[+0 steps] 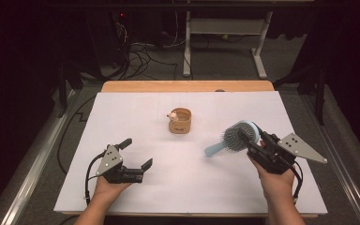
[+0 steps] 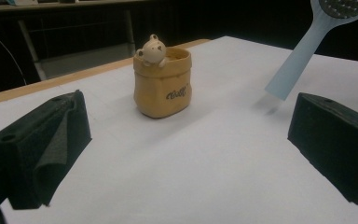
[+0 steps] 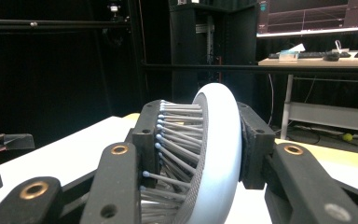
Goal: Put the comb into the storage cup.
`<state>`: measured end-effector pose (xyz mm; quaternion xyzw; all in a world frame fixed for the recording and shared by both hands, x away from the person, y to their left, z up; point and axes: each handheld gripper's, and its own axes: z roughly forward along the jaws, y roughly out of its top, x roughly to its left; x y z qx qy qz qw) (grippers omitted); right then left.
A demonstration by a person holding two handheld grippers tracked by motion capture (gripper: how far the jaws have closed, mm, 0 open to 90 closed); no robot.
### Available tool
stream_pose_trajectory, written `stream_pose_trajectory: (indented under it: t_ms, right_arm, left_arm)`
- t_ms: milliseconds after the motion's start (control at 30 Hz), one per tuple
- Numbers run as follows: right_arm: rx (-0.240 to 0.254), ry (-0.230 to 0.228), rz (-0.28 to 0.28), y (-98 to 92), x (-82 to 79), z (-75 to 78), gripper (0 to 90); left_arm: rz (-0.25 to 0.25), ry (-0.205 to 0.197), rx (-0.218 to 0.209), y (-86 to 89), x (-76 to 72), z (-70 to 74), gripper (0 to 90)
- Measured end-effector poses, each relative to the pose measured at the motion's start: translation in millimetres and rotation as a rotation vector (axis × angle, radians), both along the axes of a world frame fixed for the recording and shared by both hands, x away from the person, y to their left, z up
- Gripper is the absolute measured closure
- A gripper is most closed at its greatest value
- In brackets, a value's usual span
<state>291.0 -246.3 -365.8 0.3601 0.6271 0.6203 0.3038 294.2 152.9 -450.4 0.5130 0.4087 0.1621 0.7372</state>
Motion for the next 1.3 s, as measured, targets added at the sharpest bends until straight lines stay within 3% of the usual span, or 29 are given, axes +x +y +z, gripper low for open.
stream_pose_trajectory:
  t_ms: [200,533,933,1300]
  right_arm:
    - [0.004,-0.006,-0.006,4.7,0.9,0.1,60.3]
    - [-0.022,-0.031,-0.009,18.4,1.8,3.4,60.3]
    - [-0.032,-0.029,0.000,34.6,12.7,7.3,60.4]
    - [-0.010,-0.036,0.018,38.6,21.5,17.0,60.2]
  left_arm:
    - [-0.009,0.006,0.004,-1.3,0.5,-2.3,0.3]
    - [-0.010,-0.017,-0.004,1.2,-0.9,-0.5,0.3]
    - [-0.015,-0.013,0.013,1.4,-0.5,-2.5,0.3]
    - [-0.020,-0.024,0.011,1.6,-1.3,-2.4,0.4]
